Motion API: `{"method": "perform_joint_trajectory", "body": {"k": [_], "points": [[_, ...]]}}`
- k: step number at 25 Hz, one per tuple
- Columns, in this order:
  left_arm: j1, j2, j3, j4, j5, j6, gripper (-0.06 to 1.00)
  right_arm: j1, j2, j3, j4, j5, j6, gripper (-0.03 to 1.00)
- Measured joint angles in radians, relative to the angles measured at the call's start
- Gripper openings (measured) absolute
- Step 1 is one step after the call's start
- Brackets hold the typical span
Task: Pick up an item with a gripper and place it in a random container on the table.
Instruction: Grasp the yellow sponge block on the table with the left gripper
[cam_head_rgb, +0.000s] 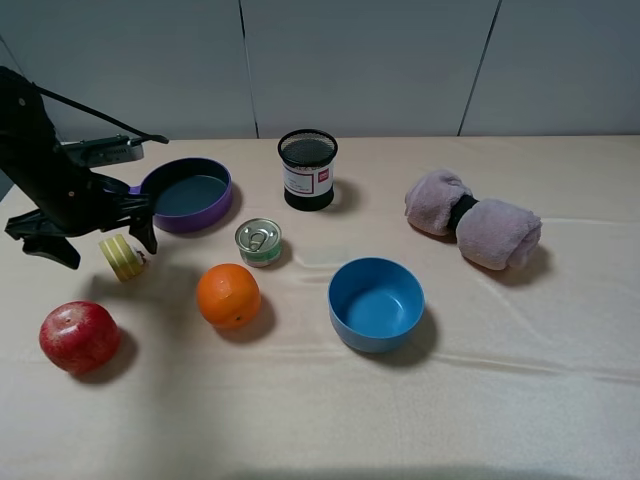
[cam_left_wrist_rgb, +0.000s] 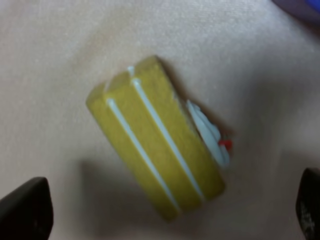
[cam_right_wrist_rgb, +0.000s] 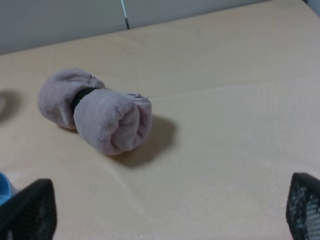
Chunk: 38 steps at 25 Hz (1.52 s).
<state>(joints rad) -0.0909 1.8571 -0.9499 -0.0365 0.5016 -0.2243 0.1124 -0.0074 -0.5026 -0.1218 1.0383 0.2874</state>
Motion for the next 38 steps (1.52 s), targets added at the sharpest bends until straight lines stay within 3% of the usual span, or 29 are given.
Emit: {"method": "perform_joint_trajectory", "body": {"k": [10, 29, 32, 38], "points": [[0.0, 0.066, -0.026, 0.0, -0.051, 0.001, 0.99, 0.0, 0.0, 0.0, 0.0, 0.0, 0.0, 0.69], [-0.012, 0.145, -0.089, 0.01, -0.026, 0.002, 0.98, 0.0, 0.0, 0.0, 0.0, 0.0, 0.0, 0.69], [-0.012, 0.145, -0.089, 0.014, -0.023, 0.005, 0.93, 0.0, 0.0, 0.0, 0.0, 0.0, 0.0, 0.69], [-0.012, 0.145, -0.089, 0.019, -0.027, 0.011, 0.71, 0.0, 0.0, 0.0, 0.0, 0.0, 0.0, 0.69]]}}
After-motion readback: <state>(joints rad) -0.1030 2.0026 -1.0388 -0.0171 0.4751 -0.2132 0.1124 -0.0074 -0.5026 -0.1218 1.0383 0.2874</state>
